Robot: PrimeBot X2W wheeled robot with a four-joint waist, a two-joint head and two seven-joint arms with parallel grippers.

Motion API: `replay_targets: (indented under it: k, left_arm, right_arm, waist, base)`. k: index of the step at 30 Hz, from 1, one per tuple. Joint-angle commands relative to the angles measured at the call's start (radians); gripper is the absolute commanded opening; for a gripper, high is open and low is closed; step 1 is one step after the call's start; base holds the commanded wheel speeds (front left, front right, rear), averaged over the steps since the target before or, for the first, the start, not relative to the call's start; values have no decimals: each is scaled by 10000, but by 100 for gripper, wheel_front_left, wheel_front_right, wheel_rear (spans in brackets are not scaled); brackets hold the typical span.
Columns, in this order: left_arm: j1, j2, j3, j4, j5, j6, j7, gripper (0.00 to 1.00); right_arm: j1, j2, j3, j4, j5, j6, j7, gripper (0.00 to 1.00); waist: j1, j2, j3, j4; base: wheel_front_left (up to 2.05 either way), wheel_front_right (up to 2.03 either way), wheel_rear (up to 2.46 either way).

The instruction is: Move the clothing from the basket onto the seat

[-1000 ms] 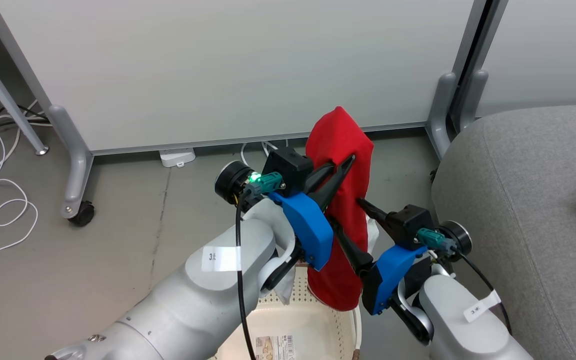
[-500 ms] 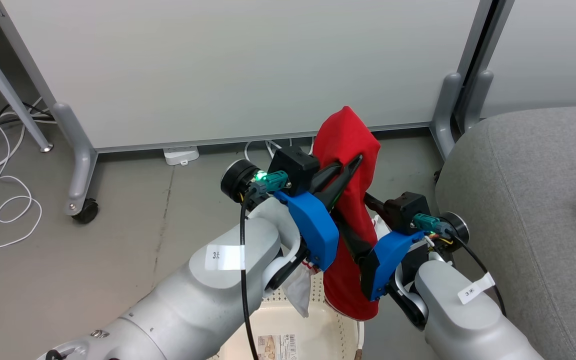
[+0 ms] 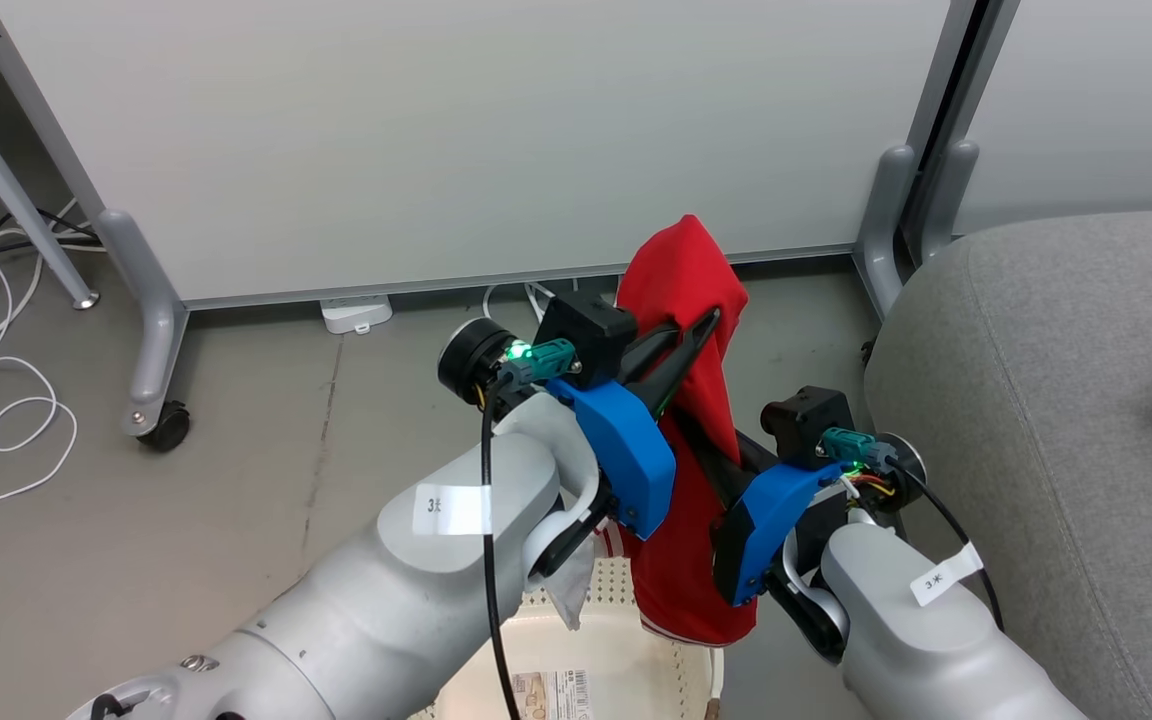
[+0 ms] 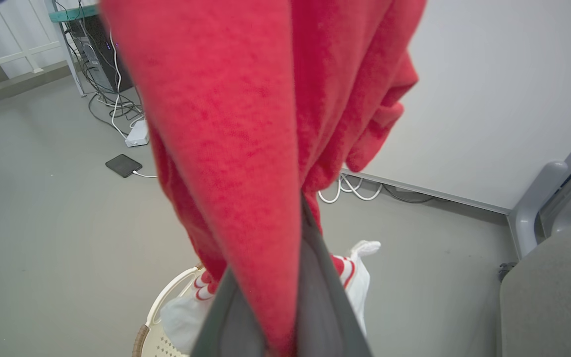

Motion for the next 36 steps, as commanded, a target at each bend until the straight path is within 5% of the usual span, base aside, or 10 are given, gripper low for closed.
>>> replay_targets:
  k: [1,12,13,14,15,16,25,36]
  left_arm:
    - [-178,1,24,28,-61,42,-89,0]
    - [-186,0,53,120,-117,76,-89,0]
    - [-168,0,109,90,-122,65,-89,7]
    - [-139,2,148,72,-123,54,-90,36]
    - [-114,2,171,67,-102,48,-90,78]
    - [-90,2,186,67,-70,42,-90,100]
    - [307,73,872,40,671,163,-81,100]
    - [2520,1094,3170,-1745,2519,212,-80,100]
  right_arm:
    - [-188,15,76,66,110,1,-65,0]
    - [-260,15,254,111,358,1,-117,0]
    - [-264,16,244,83,345,1,-117,0]
    - [-265,16,227,55,326,1,-116,0]
    - [-275,16,208,25,300,1,-112,0]
    - [-289,16,193,-3,266,1,-113,0]
    - [-163,16,-113,-212,24,1,-115,0]
    - [204,13,-785,-594,-245,1,-117,0]
  waist:
    - [0,-1,2,-24]
    - [0,-1,-12,-117]
    - [0,-1,-10,-125]
    - [0,-1,-4,-134]
    - [0,-1,7,-142]
    - [0,-1,20,-146]
    - [0,-1,18,-160]
    - [0,-1,-15,-131]
  base:
    - [0,0,0]
    - [0,0,0]
    - [0,0,0]
    - [0,0,0]
    - [0,0,0]
    - [0,0,0]
    - [0,0,0]
    - [0,0,0]
